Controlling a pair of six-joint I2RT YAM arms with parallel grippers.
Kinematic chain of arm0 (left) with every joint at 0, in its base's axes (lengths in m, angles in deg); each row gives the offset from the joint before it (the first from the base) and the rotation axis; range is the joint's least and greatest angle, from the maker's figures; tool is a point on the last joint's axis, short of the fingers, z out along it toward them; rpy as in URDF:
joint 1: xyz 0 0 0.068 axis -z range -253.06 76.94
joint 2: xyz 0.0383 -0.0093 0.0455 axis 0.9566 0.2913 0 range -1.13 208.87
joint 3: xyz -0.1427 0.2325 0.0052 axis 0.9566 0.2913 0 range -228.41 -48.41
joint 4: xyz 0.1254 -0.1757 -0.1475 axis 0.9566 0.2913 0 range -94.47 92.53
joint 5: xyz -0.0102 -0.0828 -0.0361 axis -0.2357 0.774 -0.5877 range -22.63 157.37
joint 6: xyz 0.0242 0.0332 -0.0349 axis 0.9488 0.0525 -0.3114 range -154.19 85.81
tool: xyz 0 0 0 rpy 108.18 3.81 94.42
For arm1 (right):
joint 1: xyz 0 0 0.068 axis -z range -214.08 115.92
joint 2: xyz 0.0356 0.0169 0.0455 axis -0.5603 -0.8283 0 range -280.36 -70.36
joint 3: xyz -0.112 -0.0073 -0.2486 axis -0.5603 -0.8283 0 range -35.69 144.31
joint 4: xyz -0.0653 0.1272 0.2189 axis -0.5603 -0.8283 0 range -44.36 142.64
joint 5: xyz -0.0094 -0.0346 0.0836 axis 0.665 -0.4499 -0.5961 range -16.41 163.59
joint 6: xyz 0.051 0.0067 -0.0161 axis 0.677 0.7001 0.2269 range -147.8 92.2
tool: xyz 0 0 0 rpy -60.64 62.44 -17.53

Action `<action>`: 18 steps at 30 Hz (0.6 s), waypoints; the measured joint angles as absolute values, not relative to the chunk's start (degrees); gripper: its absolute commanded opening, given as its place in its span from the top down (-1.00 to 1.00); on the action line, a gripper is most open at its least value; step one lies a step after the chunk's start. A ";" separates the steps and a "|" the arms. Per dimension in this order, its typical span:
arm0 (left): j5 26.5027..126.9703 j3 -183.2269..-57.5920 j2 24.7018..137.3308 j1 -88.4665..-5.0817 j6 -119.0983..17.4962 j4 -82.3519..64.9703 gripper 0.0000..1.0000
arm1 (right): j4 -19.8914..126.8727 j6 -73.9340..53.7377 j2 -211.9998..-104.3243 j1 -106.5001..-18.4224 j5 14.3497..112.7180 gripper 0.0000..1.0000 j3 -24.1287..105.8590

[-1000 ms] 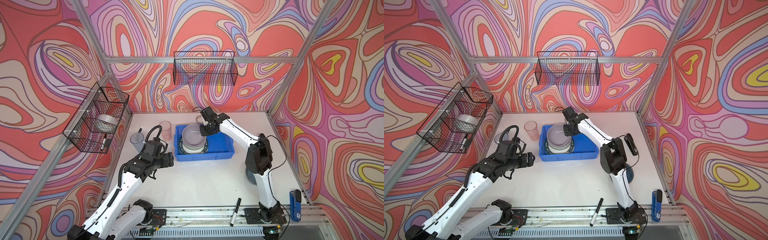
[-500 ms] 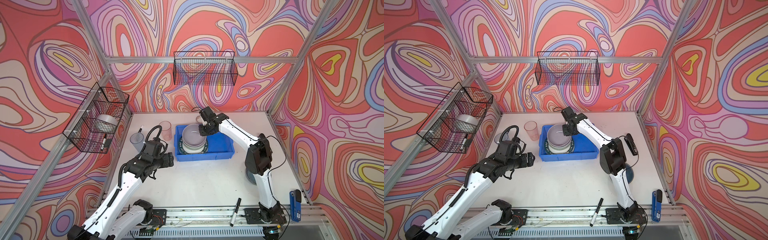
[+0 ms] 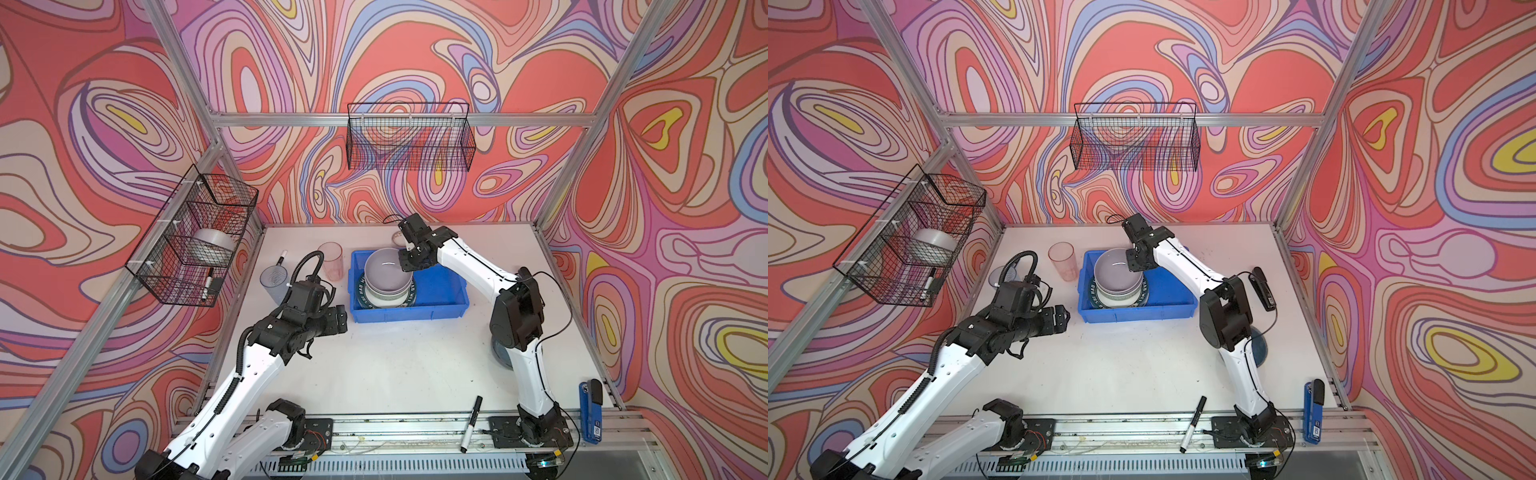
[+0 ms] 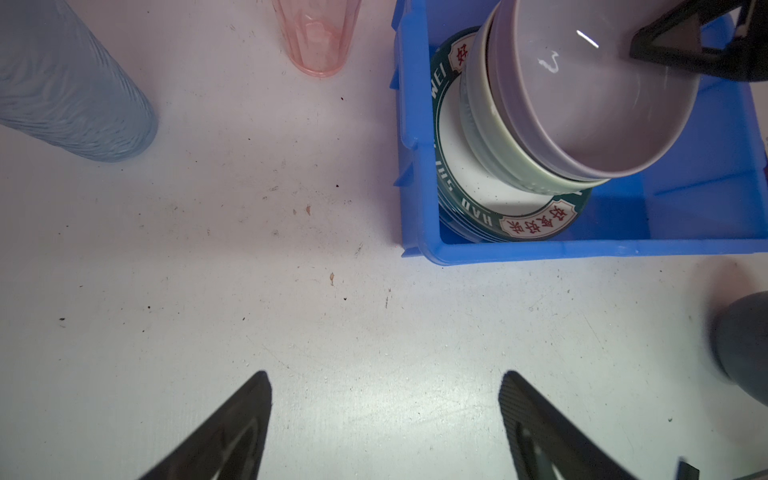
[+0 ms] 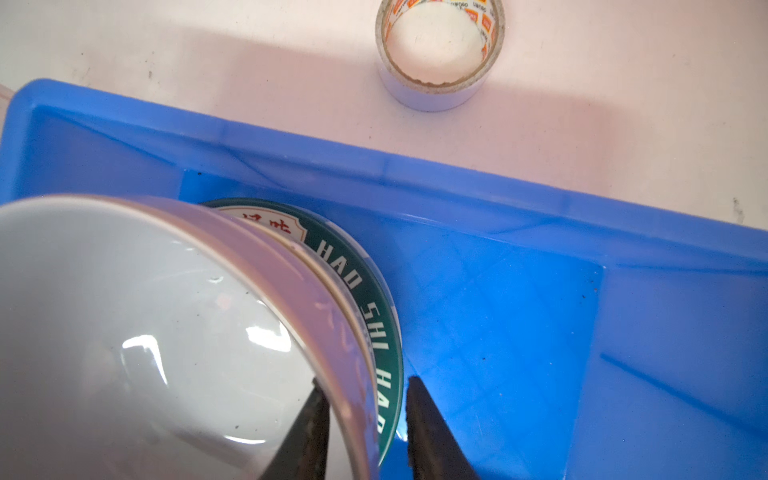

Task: Place the mixed dishes into the plastic bin

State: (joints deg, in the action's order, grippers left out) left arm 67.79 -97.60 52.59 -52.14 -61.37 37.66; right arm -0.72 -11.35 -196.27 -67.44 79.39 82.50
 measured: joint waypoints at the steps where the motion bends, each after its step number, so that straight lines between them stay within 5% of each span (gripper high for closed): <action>1: 67.79 -97.60 52.61 -52.14 -61.37 37.66 -0.78 | -0.64 -11.39 -196.27 -67.44 79.46 0.45 82.50; 9: 67.81 -97.60 52.65 -52.14 -61.24 37.66 -0.78 | -0.57 -11.90 -196.27 -67.53 79.63 0.79 82.53; 18: 67.86 -97.60 52.65 -52.14 -61.22 37.66 -0.78 | -3.00 -11.90 -196.51 -67.55 79.91 0.85 83.66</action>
State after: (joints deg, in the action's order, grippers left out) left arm 67.86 -97.60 52.65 -52.14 -61.22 37.66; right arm -3.00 -11.90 -196.51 -67.55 79.91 83.66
